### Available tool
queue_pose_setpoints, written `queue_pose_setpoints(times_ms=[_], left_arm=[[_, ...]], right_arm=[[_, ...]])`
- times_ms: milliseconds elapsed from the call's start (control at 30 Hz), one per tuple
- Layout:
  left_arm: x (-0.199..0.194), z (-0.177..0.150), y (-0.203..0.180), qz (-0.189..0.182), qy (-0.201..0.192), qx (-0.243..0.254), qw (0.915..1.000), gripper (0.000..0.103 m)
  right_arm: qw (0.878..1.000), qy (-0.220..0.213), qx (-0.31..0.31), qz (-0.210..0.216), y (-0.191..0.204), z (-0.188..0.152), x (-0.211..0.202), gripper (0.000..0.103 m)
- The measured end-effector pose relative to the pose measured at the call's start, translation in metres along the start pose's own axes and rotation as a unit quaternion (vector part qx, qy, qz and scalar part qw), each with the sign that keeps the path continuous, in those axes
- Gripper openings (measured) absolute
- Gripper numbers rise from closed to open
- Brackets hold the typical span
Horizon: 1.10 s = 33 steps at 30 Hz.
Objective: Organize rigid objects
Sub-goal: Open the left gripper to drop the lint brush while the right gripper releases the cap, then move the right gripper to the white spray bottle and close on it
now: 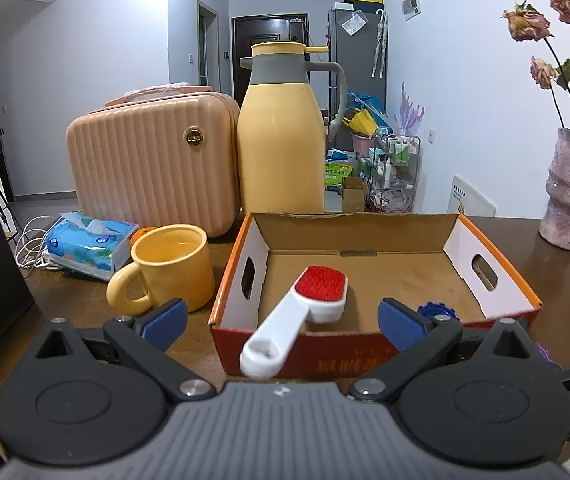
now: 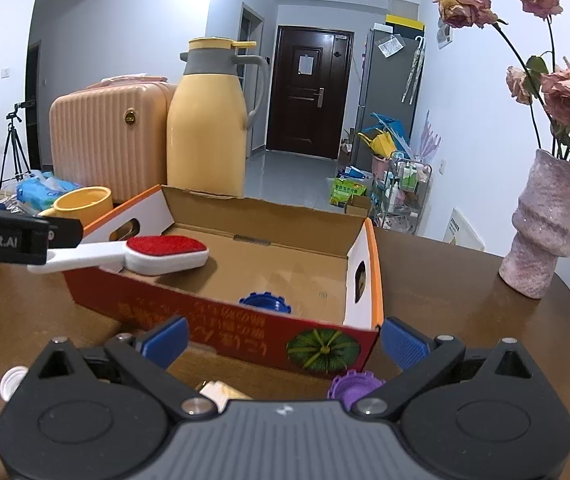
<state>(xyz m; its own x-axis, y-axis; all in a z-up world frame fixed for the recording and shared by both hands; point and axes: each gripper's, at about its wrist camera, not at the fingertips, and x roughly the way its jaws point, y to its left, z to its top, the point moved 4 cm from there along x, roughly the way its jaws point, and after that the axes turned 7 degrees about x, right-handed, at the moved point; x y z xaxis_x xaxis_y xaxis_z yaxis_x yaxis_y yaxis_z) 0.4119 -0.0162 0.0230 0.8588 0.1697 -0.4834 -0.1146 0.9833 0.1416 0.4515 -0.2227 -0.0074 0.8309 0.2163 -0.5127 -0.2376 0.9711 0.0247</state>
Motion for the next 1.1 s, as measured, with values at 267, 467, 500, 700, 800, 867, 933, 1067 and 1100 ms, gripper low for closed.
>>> queue_pose_setpoints(times_ms=[267,467,500,700,800,867,933,1067,1100], left_arm=[[-0.030,-0.022,0.003,-0.009,-0.006,-0.006,0.9999,0.103],[-0.051,-0.043,-0.006,-0.023,-0.006,0.007,0.9997,0.103],[-0.055,-0.047,-0.007,-0.026,-0.007,0.009,0.9996,0.103],[-0.074,-0.063,-0.012,-0.041,-0.020,0.021,0.9987,0.103],[-0.081,-0.070,-0.013,-0.047,-0.024,0.024,0.9983,0.103],[-0.085,-0.076,-0.012,-0.051,-0.026,0.025,0.9981,0.103],[-0.087,-0.083,-0.012,-0.056,-0.024,0.025,0.9978,0.103],[-0.088,-0.100,-0.010,-0.065,-0.011,0.025,0.9975,0.103],[-0.087,-0.104,-0.010,-0.067,-0.009,0.025,0.9974,0.103]], right_arm=[[1.000,-0.001,0.005,-0.009,0.003,-0.020,-0.031,0.103],[1.000,-0.001,0.015,-0.020,0.001,-0.042,-0.058,0.103],[1.000,0.001,0.017,-0.022,0.000,-0.047,-0.062,0.103],[0.999,0.009,0.021,-0.035,-0.002,-0.074,-0.081,0.103],[0.999,0.011,0.026,-0.038,-0.004,-0.085,-0.091,0.103],[0.999,0.012,0.026,-0.041,-0.006,-0.091,-0.097,0.103],[0.999,0.013,0.024,-0.046,-0.007,-0.097,-0.102,0.103],[0.998,0.012,0.023,-0.055,-0.008,-0.107,-0.112,0.103],[0.998,0.012,0.025,-0.056,-0.009,-0.109,-0.114,0.103]])
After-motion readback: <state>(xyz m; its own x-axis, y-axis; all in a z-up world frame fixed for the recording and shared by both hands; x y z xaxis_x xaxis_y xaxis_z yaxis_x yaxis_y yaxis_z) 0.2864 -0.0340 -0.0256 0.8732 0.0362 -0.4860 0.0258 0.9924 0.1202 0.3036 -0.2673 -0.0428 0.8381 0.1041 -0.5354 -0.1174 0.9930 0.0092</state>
